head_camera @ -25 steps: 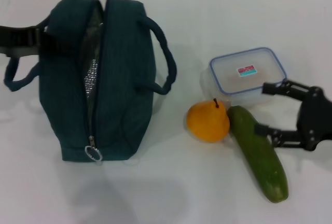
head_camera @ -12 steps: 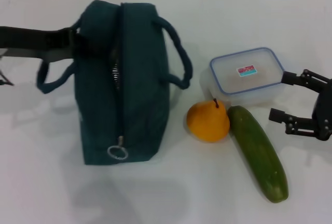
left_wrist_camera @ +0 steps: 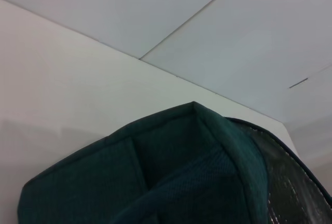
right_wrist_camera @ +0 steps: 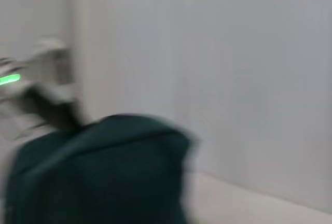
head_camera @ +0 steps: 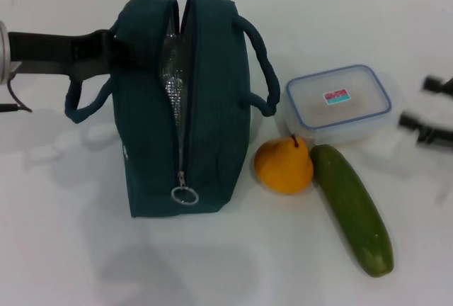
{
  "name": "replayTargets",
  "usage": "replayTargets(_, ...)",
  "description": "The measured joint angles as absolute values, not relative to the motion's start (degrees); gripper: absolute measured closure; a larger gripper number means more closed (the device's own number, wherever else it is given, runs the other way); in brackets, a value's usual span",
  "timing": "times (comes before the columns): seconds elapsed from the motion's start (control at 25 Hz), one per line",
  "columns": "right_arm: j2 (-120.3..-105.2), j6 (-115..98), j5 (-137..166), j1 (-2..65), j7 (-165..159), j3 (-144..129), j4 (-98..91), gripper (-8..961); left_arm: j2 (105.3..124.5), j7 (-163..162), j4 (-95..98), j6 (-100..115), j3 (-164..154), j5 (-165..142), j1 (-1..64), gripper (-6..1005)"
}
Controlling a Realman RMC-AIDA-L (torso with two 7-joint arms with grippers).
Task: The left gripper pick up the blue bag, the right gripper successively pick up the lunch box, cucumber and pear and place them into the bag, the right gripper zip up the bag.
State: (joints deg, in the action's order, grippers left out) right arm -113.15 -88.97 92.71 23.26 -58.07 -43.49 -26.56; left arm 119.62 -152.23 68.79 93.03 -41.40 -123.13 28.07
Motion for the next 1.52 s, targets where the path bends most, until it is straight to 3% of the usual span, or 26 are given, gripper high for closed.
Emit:
replayTargets(0.24,-112.56,-81.2,92.7,25.9,-67.4,-33.1,-21.7,151,119.48,-152.1,68.7,92.6,-41.4,-123.1,29.0,960)
replayTargets(0.44,-109.54,-72.2,94.2,30.7,-80.2,-35.8,-17.0,154,119.6,-151.8,68.3,92.4,-41.6,-123.1,30.1,960)
replayTargets(0.6,-108.5,-68.4,94.7,33.5,-87.1,-38.3,-13.9,157,119.62,-151.8,68.0,92.4,-42.1,-123.0,30.8,960)
replayTargets(0.92,-110.75,-67.6,94.9,34.0,-91.1,-38.8,-13.5,162,119.49,-151.8,68.0,92.4,-42.1,-123.0,31.4,961)
replayTargets(1.0,-112.15,-67.3,94.8,34.2,-91.6,-38.8,-13.5,164,119.48,-151.8,67.9,92.4,-42.1,-123.0,31.4,961)
replayTargets(1.24,-113.96,-64.0,94.7,35.4,-91.8,-38.8,-13.4,172,119.45,-151.8,67.7,92.4,-42.1,-123.0,31.4,961)
replayTargets(1.52,-114.54,-61.8,94.7,37.2,-91.9,-38.8,-11.7,175,119.33,-152.2,67.7,92.4,-42.1,-123.0,31.6,961)
